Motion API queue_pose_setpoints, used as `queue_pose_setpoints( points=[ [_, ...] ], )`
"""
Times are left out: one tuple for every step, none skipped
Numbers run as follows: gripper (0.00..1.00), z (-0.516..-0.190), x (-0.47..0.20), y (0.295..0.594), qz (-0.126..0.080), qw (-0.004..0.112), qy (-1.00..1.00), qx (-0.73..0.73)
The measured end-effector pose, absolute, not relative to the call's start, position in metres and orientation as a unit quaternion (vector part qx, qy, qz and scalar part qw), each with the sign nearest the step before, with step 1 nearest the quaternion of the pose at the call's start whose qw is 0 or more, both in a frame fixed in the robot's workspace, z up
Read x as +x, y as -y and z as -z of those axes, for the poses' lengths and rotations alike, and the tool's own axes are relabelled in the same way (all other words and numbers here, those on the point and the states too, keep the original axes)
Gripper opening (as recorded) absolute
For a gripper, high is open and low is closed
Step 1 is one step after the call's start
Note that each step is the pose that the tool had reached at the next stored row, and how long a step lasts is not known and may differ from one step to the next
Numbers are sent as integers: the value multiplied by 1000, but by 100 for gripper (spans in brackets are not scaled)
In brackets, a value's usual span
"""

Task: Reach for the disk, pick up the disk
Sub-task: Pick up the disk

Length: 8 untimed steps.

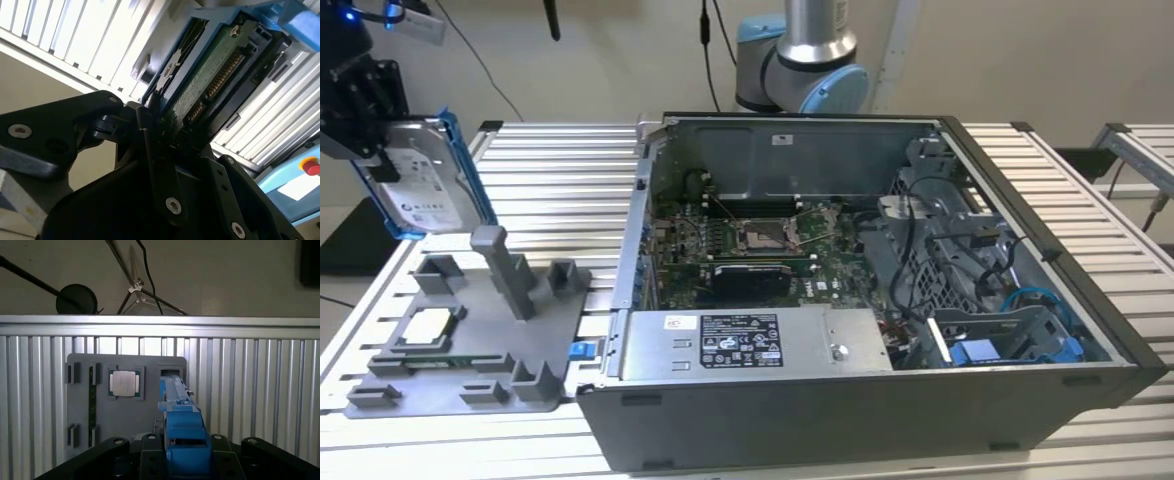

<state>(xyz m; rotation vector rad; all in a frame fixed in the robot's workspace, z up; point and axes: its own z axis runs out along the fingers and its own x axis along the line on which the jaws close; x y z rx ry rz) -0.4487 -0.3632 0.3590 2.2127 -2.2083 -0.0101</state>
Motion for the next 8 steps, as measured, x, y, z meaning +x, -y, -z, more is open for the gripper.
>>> queue_pose_setpoints(
  points=[
    [0,-359,-449,363,2,6,705,710],
    [0,-359,-449,363,0,4,703,711],
    [0,-360,-449,363,-2,2,701,713],
    [0,-360,-449,363,-4,1,700,714],
    [0,-361,-449,363,-6,-1,698,716],
    [0,-361,-449,363,-7,-3,697,717],
    [0,-363,-449,363,-8,-4,696,718],
    [0,-365,-449,363,-9,-4,695,719]
  ],
)
